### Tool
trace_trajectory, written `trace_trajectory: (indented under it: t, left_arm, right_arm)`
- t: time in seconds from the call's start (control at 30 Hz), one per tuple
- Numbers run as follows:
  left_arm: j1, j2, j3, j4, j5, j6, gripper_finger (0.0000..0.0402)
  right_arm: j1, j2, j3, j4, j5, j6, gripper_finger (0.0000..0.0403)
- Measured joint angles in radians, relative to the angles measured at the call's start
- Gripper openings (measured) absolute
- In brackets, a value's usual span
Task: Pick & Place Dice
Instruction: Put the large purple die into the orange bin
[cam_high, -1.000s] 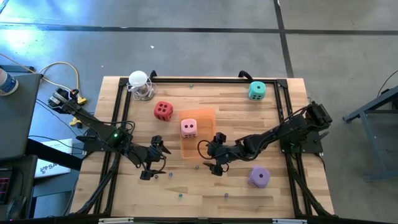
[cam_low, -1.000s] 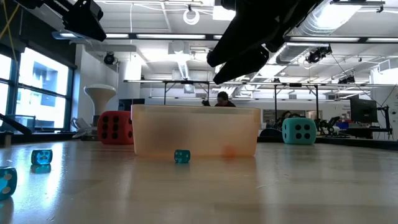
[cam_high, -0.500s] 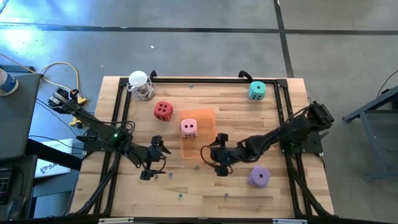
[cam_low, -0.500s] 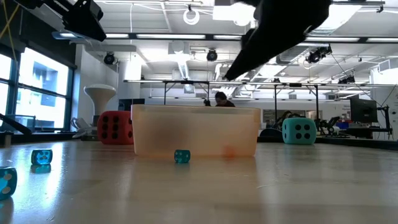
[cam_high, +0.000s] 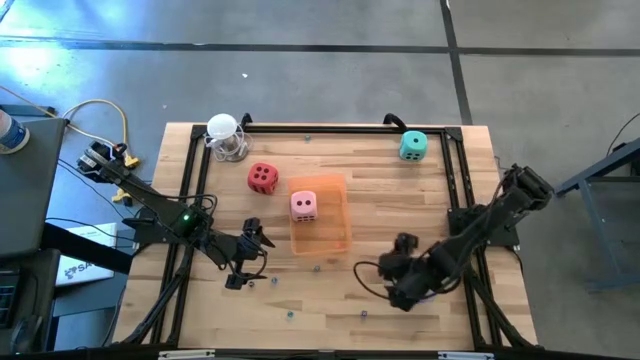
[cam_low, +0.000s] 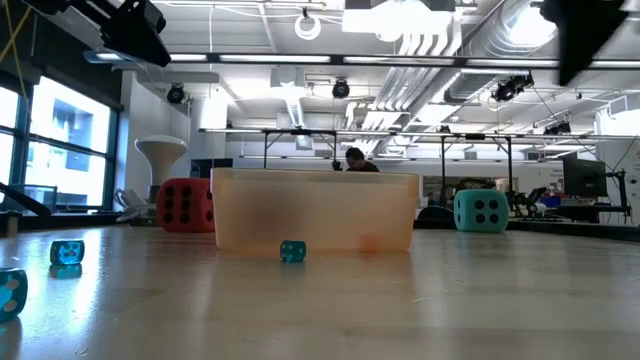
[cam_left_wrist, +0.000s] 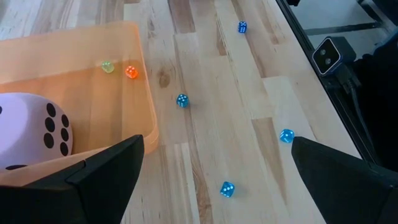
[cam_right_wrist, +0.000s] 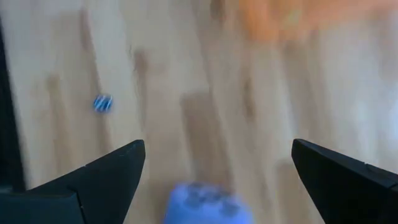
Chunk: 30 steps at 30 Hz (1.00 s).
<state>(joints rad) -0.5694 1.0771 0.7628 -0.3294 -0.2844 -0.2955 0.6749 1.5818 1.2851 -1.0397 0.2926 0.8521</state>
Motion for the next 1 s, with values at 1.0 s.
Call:
trace_trajectory:
  t: [1.0]
  left_arm:
    - [0.000,0.000,0.000,0.000,0.000,0.000,0.0399]
  right_arm:
    - [0.134,-0.203,-0.111,-0.216,-0.077,0.447,0.0398]
